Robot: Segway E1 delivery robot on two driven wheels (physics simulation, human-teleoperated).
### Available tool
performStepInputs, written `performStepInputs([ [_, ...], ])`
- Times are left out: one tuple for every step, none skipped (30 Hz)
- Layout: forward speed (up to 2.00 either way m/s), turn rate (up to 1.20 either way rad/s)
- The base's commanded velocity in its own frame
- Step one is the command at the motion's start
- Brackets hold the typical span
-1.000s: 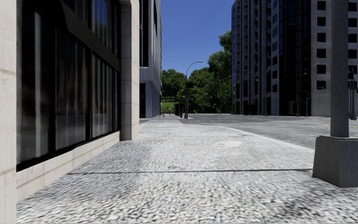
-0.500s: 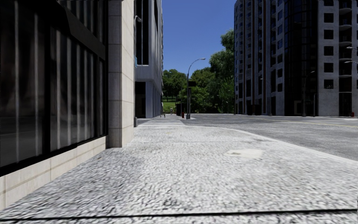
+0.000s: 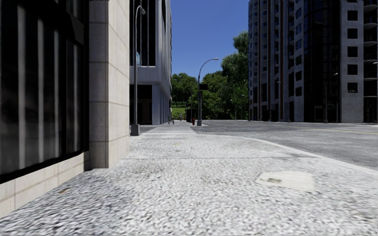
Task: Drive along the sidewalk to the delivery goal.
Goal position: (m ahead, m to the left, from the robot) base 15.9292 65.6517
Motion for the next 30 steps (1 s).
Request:
performStepInputs([
  [2.00,0.00],
  [2.00,0.00],
  [2.00,0.00],
  [2.00,0.03],
  [2.00,0.08],
  [2.00,0.09],
  [2.00,0.09],
  [2.00,0.10],
  [2.00,0.11],
  [2.00,0.11],
  [2.00,0.11],
  [2.00,0.11],
  [2.00,0.11],
  [2.00,0.12],
  [2.00,0.12],
  [2.00,0.13],
  [2.00,0.14],
  [2.00,0.14],
  [2.00,0.14],
  [2.00,0.14],
  [2.00,0.16],
  [2.00,0.17],
  [2.00,0.17],
  [2.00,0.17],
  [2.00,0.18],
  [2.00,0.18],
  [2.00,0.18],
  [2.00,0.18],
  [2.00,0.18],
  [2.00,0.18],
])
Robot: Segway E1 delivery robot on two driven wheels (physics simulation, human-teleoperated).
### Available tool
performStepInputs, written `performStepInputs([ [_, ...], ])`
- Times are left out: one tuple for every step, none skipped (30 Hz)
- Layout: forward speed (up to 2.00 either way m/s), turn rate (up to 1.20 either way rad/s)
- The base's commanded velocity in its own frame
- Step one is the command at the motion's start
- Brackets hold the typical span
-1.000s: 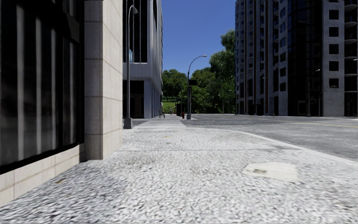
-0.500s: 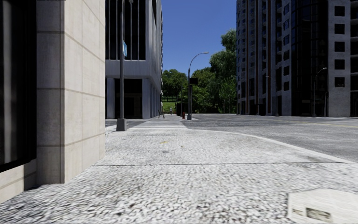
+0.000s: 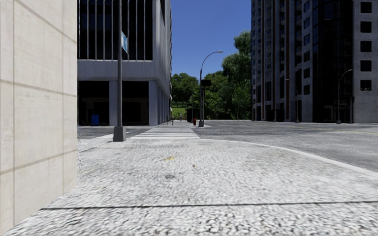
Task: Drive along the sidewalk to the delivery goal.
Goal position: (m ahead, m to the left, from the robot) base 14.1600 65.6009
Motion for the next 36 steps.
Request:
performStepInputs([
  [2.00,0.18],
  [2.00,0.18],
  [2.00,0.18],
  [2.00,0.18],
  [2.00,0.18],
  [2.00,0.18],
  [2.00,0.18],
  [2.00,0.18],
  [2.00,0.18],
  [2.00,0.18],
  [2.00,0.18],
  [2.00,0.18],
  [2.00,0.18],
  [2.00,0.18],
  [2.00,0.18],
  [2.00,0.19],
  [2.00,0.19],
  [2.00,0.20],
  [2.00,0.21],
  [2.00,0.21],
  [2.00,0.21],
  [2.00,0.21],
  [2.00,0.21],
  [2.00,0.21],
  [2.00,0.21],
  [2.00,0.21],
  [2.00,0.21],
  [2.00,0.21],
  [2.00,0.11],
  [2.00,0.01],
  [2.00,0.00],
  [2.00,0.00],
  [2.00,0.00],
  [2.00,0.00],
  [2.00,0.00],
  [2.00,0.00],
])
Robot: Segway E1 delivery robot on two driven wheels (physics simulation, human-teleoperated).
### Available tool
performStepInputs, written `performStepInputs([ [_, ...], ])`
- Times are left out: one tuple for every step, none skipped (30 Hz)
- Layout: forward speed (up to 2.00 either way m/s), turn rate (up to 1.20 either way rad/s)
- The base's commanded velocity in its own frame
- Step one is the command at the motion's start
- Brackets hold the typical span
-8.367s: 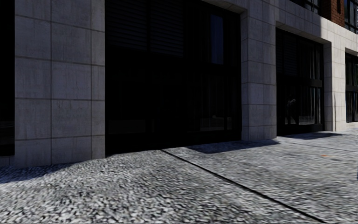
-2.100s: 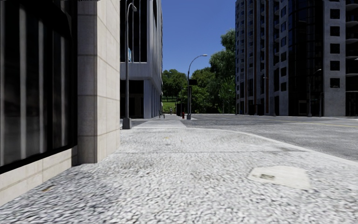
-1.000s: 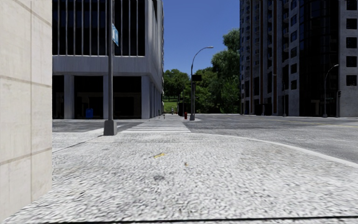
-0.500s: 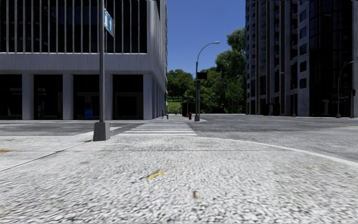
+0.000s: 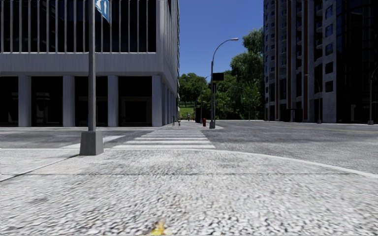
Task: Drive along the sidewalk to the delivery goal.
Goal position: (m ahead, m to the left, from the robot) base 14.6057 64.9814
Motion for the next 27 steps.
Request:
performStepInputs([
  [2.00,0.00],
  [2.00,0.00],
  [2.00,0.00],
  [2.00,0.00],
  [2.00,0.00],
  [2.00,0.00],
  [2.00,0.00],
  [2.00,0.00],
  [2.00,0.00],
  [2.00,0.00],
  [2.00,0.00],
  [2.00,0.00],
  [2.00,0.00],
  [2.00,0.00],
  [2.00,0.00],
  [2.00,0.00],
  [2.00,0.00],
  [2.00,0.00],
  [2.00,0.00],
  [2.00,0.00],
  [2.00,0.00],
  [2.00,0.00],
  [2.00,0.00],
  [2.00,0.00],
  [2.00,0.00],
  [2.00,0.00],
  [2.00,0.00],
])
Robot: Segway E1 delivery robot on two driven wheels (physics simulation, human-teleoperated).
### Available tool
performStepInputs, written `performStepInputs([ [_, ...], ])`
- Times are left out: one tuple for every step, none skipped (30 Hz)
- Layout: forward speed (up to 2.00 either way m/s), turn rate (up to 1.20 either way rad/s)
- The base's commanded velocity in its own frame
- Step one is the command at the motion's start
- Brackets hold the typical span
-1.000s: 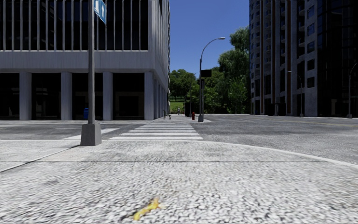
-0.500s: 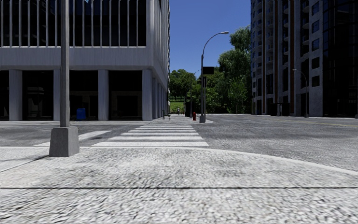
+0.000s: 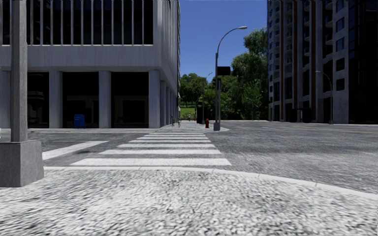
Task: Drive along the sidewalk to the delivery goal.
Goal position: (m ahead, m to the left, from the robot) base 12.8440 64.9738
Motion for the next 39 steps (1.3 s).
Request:
performStepInputs([
  [2.00,0.00],
  [2.00,0.00],
  [2.00,0.00],
  [2.00,0.00],
  [2.00,0.00],
  [2.00,0.00],
  [2.00,0.00],
  [2.00,0.00],
  [2.00,0.00],
  [2.00,0.00],
  [2.00,0.00],
  [2.00,0.00],
  [2.00,0.00],
  [2.00,0.00],
  [2.00,0.00],
  [2.00,0.00],
  [2.00,0.00],
  [2.00,0.00],
  [2.00,0.00],
  [2.00,0.00],
  [2.00,0.00],
  [2.00,0.00],
  [2.00,0.00],
  [2.00,0.00],
  [2.00,0.00],
  [2.00,0.00],
  [2.00,0.00],
  [2.00,0.00],
  [2.00,0.00],
  [1.87,0.00],
  [1.60,0.00],
  [1.39,0.00],
  [1.39,0.00],
  [1.28,0.00],
  [1.23,0.00],
  [1.23,0.00],
  [1.23,0.00],
  [1.22,0.00],
  [1.22,0.00],
])
